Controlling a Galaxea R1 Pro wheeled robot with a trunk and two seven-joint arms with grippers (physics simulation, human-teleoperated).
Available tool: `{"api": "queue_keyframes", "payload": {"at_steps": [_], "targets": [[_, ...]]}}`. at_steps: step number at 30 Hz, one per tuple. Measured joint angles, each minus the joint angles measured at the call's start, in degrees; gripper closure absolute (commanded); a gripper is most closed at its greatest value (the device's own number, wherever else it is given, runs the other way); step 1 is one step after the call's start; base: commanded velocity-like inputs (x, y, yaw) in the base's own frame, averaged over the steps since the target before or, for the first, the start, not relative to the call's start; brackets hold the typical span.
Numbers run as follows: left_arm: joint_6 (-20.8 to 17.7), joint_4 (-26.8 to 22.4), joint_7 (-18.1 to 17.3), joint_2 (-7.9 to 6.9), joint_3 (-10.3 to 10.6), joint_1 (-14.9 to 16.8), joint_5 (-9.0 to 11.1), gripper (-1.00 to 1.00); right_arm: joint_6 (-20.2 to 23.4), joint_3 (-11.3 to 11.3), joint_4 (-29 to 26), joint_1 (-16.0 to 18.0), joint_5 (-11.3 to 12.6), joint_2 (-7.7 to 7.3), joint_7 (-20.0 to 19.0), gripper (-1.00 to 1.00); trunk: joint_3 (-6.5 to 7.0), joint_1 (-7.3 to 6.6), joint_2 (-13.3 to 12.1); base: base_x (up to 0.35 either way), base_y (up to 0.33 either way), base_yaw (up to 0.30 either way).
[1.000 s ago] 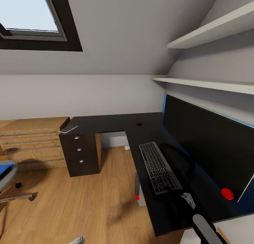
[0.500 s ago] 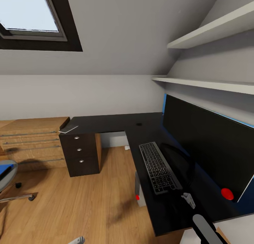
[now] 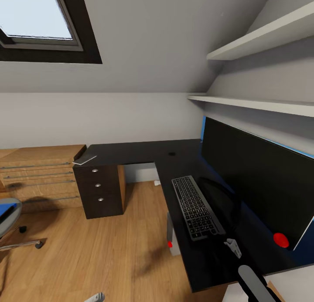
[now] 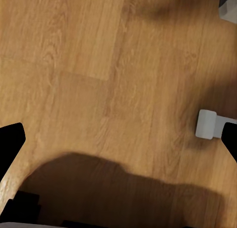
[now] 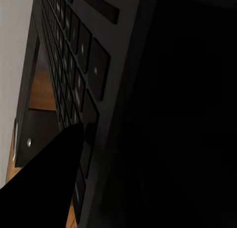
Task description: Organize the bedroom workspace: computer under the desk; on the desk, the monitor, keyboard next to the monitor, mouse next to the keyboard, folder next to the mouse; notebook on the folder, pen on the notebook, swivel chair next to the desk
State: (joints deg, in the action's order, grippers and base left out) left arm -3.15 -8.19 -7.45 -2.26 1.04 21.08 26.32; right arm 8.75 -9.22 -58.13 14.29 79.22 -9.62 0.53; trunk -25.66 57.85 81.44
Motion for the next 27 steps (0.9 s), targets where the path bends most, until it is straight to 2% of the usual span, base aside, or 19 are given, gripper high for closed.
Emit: {"api": "queue_keyframes", "payload": {"at_steps": [3,9,27], "targets": [[0.0,0.0,0.03,0.0,0.0,0.0,0.0,-1.0,0.0,0.0,0.0,0.0,0.0,0.0,0.0,1.0,0.0,0.0,0.0,0.0,0.0,0.0],[0.0,0.0,-0.03,0.0,0.0,0.0,0.0,-1.0,0.0,0.0,0.01,0.0,-0.03,0.0,0.01,1.0,-1.07,1.31,2.39,0.0,0.0,0.0],[-0.03,0.0,-0.04,0.0,0.07,0.0,-0.01,-1.0,0.06,0.0,-0.02,0.0,-0.06,-0.07,0.0,1.0,-1.08,1.32,2.41,0.0,0.0,0.0]]}}
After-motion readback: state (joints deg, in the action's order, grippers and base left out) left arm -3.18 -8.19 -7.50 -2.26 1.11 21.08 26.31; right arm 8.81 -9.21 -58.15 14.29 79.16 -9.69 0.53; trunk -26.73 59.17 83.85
